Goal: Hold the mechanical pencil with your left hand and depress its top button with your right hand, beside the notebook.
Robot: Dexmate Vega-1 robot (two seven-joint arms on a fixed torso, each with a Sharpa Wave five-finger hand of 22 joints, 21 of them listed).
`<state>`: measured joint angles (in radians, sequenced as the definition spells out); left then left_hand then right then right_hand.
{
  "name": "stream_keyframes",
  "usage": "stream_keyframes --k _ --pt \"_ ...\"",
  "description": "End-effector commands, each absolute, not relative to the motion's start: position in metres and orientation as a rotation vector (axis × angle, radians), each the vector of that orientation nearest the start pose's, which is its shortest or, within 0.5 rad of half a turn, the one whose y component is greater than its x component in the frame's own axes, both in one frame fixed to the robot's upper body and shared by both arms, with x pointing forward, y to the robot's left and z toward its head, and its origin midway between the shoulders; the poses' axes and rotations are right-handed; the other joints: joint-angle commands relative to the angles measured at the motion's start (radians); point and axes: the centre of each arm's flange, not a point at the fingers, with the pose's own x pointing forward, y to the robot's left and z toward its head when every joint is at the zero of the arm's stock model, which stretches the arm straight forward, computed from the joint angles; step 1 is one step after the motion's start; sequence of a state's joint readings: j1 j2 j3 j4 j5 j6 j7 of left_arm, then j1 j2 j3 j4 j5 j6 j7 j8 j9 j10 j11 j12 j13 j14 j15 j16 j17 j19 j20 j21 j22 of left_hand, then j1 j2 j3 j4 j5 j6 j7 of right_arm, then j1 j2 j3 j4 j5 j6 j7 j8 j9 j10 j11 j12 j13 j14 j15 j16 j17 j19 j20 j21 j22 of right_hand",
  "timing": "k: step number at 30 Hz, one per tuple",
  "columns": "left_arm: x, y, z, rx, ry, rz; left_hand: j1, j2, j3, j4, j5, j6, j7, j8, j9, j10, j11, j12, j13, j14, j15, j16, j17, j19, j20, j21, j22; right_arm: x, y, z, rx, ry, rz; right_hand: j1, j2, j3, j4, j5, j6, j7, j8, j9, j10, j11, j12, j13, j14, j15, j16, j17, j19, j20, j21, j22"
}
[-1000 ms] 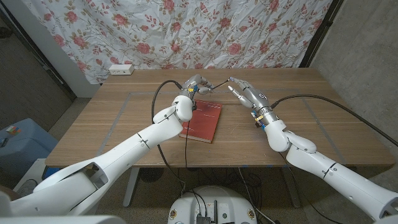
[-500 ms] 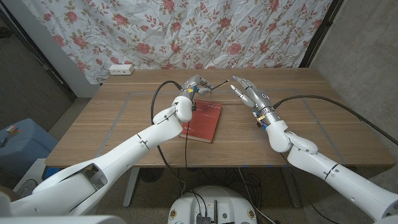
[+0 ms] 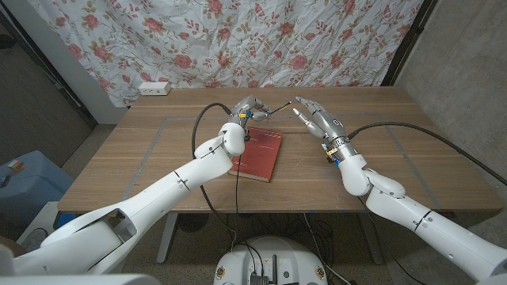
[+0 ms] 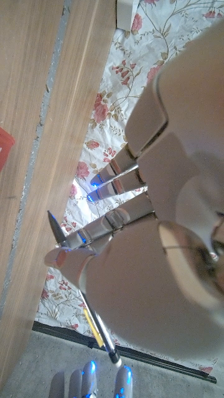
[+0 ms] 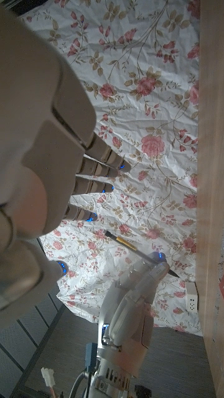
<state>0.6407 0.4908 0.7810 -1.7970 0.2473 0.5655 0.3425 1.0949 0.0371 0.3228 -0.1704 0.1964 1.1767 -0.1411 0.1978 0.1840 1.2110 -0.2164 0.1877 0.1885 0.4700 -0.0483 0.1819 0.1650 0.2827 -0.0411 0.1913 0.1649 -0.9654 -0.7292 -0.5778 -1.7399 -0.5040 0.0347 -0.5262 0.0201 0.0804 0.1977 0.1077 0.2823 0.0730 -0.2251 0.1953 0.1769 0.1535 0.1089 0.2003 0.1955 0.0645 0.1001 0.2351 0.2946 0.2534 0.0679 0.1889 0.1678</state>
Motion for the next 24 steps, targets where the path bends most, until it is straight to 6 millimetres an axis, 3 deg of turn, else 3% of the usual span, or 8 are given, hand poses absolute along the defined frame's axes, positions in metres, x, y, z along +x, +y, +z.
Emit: stream_keyframes --k 1,24 --pt "0.5965 0.1030 0.0488 0.914 -0.627 0.120 0.004 0.009 -0.004 0.001 0.004 0.003 0.001 0.008 0.004 0.018 -0.008 0.007 0.004 0.007 -0.167 -0.003 0.003 0.010 -0.051 0.001 0.006 0.5571 -0.1943 -0.0387 -1.098 -0.976 -0.139 0.004 0.003 0.001 0.007 0.009 0.001 0.005 -0.006 0.002 0.004 -0.002 0.003 0.001 0.003 0.002 -0.004 0.004 0.009 -0.001 0.002 0.002" --pt "0.5961 0.1040 0.0483 0.911 -0.619 0.133 0.005 0.010 -0.007 0.002 0.004 0.002 0.001 0.008 0.004 0.019 -0.009 0.007 0.005 0.007 -0.167 -0.003 0.003 0.010 -0.051 0.001 0.006 0.5596 -0.1895 -0.0424 -1.099 -0.971 -0.115 0.005 0.004 0.000 0.009 0.011 0.002 0.005 -0.007 0.002 0.001 -0.001 0.002 0.001 -0.001 0.003 -0.007 0.004 0.007 0.000 0.001 0.002"
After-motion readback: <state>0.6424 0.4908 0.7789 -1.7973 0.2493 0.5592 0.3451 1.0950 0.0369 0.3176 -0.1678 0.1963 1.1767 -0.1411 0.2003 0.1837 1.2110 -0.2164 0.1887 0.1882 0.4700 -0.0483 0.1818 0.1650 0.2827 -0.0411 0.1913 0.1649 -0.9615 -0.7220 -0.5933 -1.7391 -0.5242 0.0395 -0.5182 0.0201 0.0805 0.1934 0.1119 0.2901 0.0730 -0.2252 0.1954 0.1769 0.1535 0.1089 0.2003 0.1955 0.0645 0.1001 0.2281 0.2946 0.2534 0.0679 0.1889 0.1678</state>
